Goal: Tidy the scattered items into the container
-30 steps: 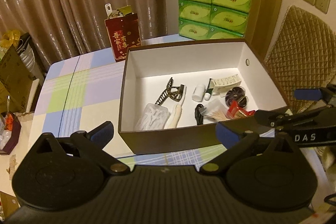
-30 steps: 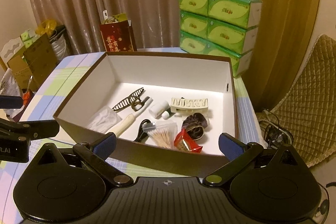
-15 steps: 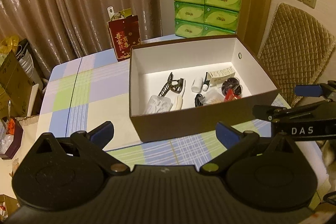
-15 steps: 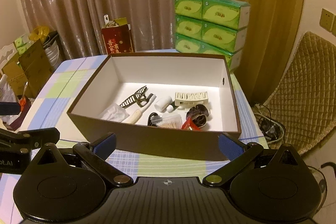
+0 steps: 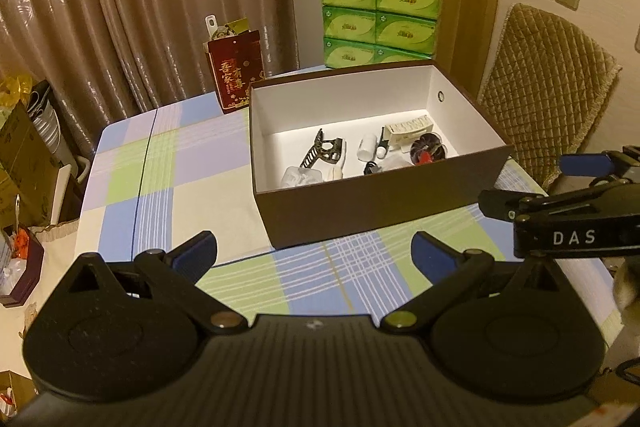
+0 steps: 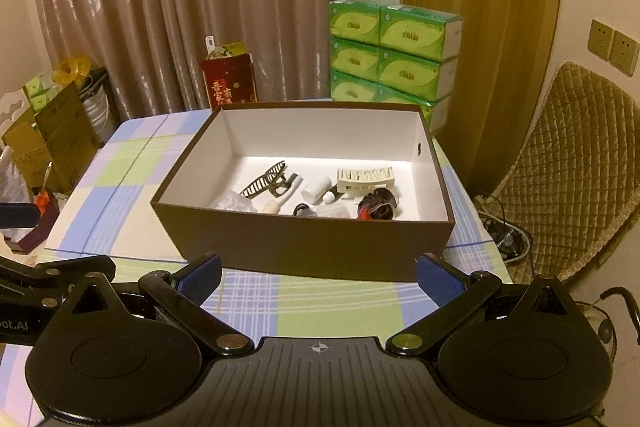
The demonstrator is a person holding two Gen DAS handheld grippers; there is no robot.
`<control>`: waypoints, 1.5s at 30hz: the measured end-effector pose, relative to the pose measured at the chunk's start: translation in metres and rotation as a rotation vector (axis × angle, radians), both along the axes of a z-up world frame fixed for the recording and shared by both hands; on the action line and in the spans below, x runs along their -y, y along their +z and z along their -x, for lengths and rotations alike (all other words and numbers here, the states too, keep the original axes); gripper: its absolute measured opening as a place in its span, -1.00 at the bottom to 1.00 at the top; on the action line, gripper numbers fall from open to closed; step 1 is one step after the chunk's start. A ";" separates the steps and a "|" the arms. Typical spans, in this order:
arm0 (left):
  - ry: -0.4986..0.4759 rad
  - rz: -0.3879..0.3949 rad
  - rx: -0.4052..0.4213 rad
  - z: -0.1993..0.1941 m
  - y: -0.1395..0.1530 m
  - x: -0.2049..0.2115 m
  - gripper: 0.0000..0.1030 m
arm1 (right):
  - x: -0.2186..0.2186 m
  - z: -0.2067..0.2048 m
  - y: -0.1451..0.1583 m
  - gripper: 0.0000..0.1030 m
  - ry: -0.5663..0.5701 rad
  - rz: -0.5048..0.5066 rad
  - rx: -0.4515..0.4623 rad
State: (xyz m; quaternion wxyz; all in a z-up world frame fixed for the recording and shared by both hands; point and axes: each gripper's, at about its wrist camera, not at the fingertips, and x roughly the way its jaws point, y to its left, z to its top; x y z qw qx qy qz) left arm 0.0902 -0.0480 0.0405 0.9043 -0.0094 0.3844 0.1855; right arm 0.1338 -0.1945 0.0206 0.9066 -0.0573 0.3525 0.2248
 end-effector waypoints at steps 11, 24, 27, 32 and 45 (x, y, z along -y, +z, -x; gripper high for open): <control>-0.029 -0.014 0.026 0.026 0.003 0.010 0.98 | 0.002 0.033 0.002 0.96 -0.012 -0.008 0.026; -0.047 -0.007 0.042 0.042 0.001 0.012 0.98 | -0.001 0.053 0.003 0.96 -0.017 0.000 0.037; -0.051 -0.008 0.037 0.044 -0.001 0.013 0.98 | -0.001 0.057 0.002 0.96 -0.021 -0.002 0.035; -0.053 -0.008 0.029 0.045 -0.005 0.013 0.98 | -0.002 0.059 -0.002 0.96 -0.023 0.001 0.027; -0.050 -0.008 0.007 0.036 -0.011 0.015 0.98 | 0.001 0.047 -0.011 0.96 -0.020 0.010 0.005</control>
